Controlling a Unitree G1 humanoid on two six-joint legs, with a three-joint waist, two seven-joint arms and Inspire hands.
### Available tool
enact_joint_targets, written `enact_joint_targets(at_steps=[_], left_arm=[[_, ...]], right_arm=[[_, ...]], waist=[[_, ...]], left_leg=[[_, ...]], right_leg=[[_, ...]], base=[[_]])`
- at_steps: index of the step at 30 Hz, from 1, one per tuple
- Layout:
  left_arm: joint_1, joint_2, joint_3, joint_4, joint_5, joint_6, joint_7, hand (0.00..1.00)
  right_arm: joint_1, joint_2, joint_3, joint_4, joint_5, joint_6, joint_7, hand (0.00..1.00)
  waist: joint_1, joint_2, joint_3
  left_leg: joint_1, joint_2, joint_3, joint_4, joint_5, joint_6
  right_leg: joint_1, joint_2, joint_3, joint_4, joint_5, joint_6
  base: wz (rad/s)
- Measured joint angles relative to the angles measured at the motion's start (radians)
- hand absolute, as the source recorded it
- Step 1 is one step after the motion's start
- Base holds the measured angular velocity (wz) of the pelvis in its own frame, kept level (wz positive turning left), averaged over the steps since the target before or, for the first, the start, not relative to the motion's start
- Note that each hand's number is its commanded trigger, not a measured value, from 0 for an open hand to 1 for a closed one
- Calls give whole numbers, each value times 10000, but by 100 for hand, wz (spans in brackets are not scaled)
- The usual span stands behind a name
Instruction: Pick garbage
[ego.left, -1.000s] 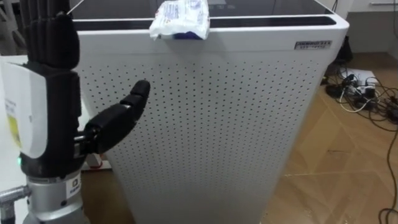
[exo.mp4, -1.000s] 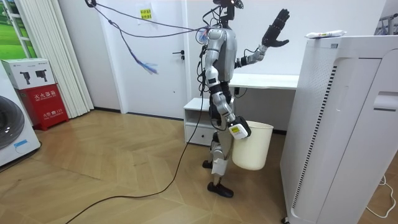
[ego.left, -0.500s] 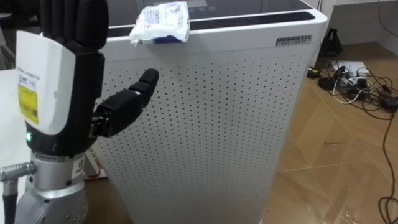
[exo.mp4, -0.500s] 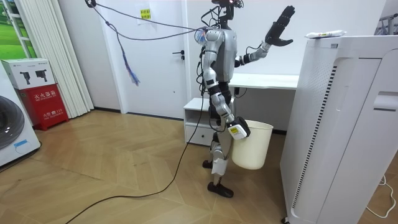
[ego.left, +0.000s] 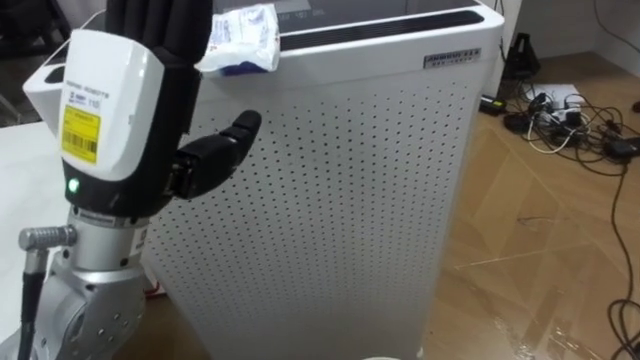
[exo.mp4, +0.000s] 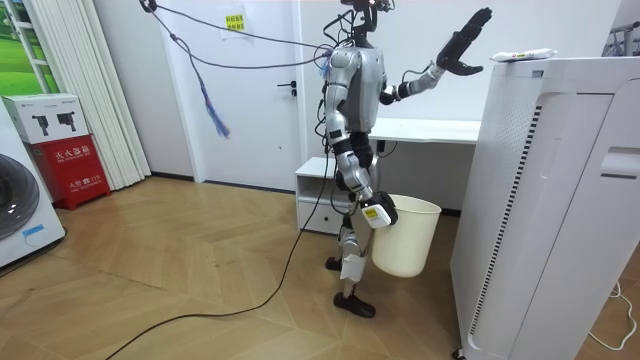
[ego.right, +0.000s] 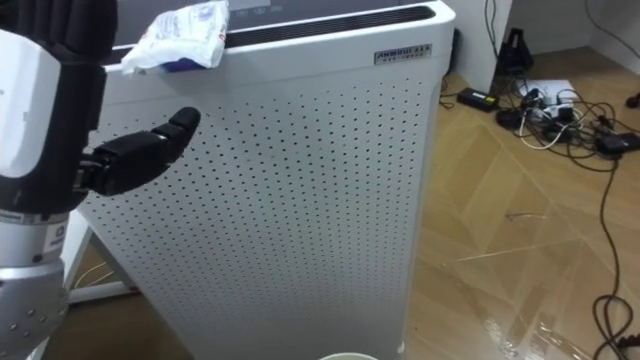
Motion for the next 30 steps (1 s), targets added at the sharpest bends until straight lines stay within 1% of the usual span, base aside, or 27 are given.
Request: enact_joint_targets(at_steps=[8, 10, 12, 14, 17, 19, 20, 21, 23, 28, 30], left_arm=[[-144, 10, 0, 0, 189, 154, -218, 0], [-177, 69, 2, 2, 361, 213, -239, 0], [-177, 254, 2, 2, 427, 213, -336, 0], [-177, 298, 2, 8, 440, 246, -425, 0], [-177, 357, 8, 56, 605, 316, -445, 0], [-188, 487, 21, 56, 604, 336, -558, 0], [-201, 530, 21, 56, 599, 350, -595, 0], [-227, 653, 21, 56, 596, 374, -643, 0], [-271, 749, 21, 64, 568, 385, -761, 0], [-327, 755, 20, 189, 502, 440, -1014, 0], [-331, 756, 19, 231, 503, 482, -1127, 0]], right_arm=[[21, -48, 1, -2, 3, 68, -5, 100], [27, -50, 1, -7, 2, 69, -6, 100], [29, -50, 1, -14, -7, 69, -6, 100], [31, -51, -1, -13, -9, 70, -6, 100], [34, -50, -2, -14, -21, 80, -7, 100], [90, -54, -5, -14, -20, 79, -34, 100], [100, -56, -5, -13, -19, 79, -43, 100], [103, -56, -6, -13, -18, 79, -90, 100], [106, -59, -4, -14, -12, 79, -135, 100], [96, -60, -6, -15, -15, 79, -191, 100], [96, -80, -5, -32, -12, 97, -192, 100]], waist=[[8, 7, -9], [16, -5, -8], [11, -28, -13], [12, -51, -20], [43, -93, -59], [96, -103, -119], [111, -103, -124], [135, -96, -128], [187, -90, -132], [242, -75, -124], [234, -40, -109]], left_leg=[[33, -4, -3, -1, 0, 0], [32, -5, 30, -1, 0, 0], [32, -5, 76, 0, 0, 0], [32, -5, 94, 0, 0, 0], [43, -2, 140, 6, 0, 0], [51, 6, 140, 8, 0, 0], [57, 7, 140, 9, 0, 0], [61, 8, 140, 10, 0, 0], [66, 8, 139, 10, 0, 0], [73, 7, 150, 5, 0, 0], [77, 3, 172, 1, 0, 0]], right_leg=[[-1, 7, 40, 11, 0, 0], [-22, 15, 73, 16, 0, 0], [-34, 24, 99, 10, 0, 0], [-35, 30, 121, 6, 0, 0], [-35, 47, 155, 23, 5, 3], [-27, 57, 160, 32, 17, -4], [-22, 58, 161, 32, 17, -5], [-20, 58, 163, 30, 17, -5], [-11, 57, 163, 31, 17, -5], [-6, 51, 149, 23, 17, -4], [-5, 49, 164, 16, 19, -1]], base=[[-1], [-5], [-4], [0], [-3], [-4], [0], [0], [0], [0], [0]])
